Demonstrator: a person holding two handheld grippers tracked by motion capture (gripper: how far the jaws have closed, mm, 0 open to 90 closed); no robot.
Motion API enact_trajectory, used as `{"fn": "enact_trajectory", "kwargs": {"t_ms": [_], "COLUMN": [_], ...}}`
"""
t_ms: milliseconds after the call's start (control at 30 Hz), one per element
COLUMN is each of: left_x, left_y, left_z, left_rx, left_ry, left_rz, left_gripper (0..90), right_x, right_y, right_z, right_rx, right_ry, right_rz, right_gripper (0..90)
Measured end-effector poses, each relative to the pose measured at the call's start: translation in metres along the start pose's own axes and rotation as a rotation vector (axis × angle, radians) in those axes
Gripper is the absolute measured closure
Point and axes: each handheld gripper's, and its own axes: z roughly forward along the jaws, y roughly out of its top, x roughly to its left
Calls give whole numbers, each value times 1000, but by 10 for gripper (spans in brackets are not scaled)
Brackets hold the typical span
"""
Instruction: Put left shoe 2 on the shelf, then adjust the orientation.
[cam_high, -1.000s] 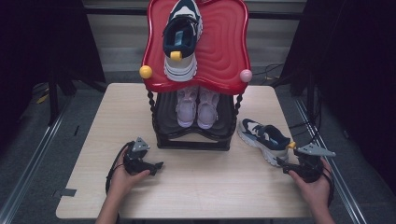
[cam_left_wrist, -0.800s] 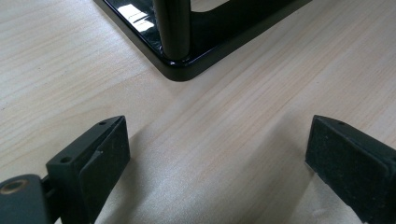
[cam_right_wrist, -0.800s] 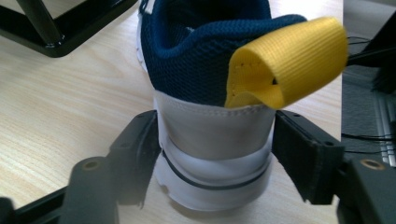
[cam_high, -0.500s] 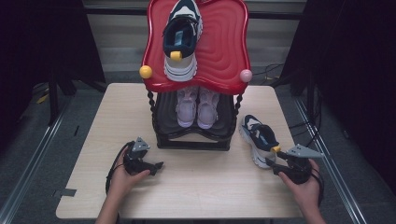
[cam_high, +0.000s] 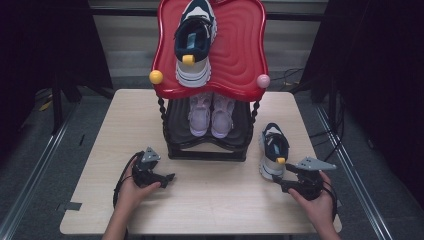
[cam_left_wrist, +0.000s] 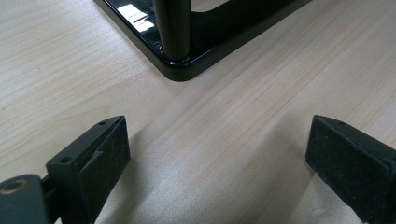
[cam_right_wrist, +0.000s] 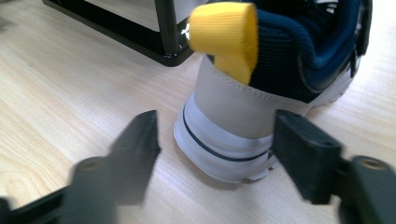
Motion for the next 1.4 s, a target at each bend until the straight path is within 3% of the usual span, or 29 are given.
{"fn": "enact_trajectory", "kwargs": {"t_ms": [167,433,633,933,1067,1133,1200,1267,1400], "left_x": [0,1,0,1,1,1,1,1,1], "left_y": [0,0,0,1,1,1,1,1,1], "left_z": [0,1,1,1,1,1,1,1,2], "left_rx": [1,-2,-3,-3,-3,-3,-3,-4,-3], "left_ry": [0,3,-1,-4,-4,-4,-4,-4,0], "left_rz": [1,5,-2,-5,-5,-6,-6,-4,-1], "left_gripper": [58,53,52,50,50,49,49,48,47], "right_x": [-7,-15,-18,-16,-13,-12,-8,-7,-5], "right_y": [7,27,43,68,74,74,74,74,75], "right_z": [-5,-12,-16,-8,-1,4,6,6,5], "right_rx": [30,67,88,104,135,145,158,169,182], "right_ry": [35,56,74,98,102,128,113,97,136], "right_rz": [13,-23,-68,-193,-234,-251,-285,-312,-298], "right_gripper": [222,224,243,311,414,473,511,608,707]}}
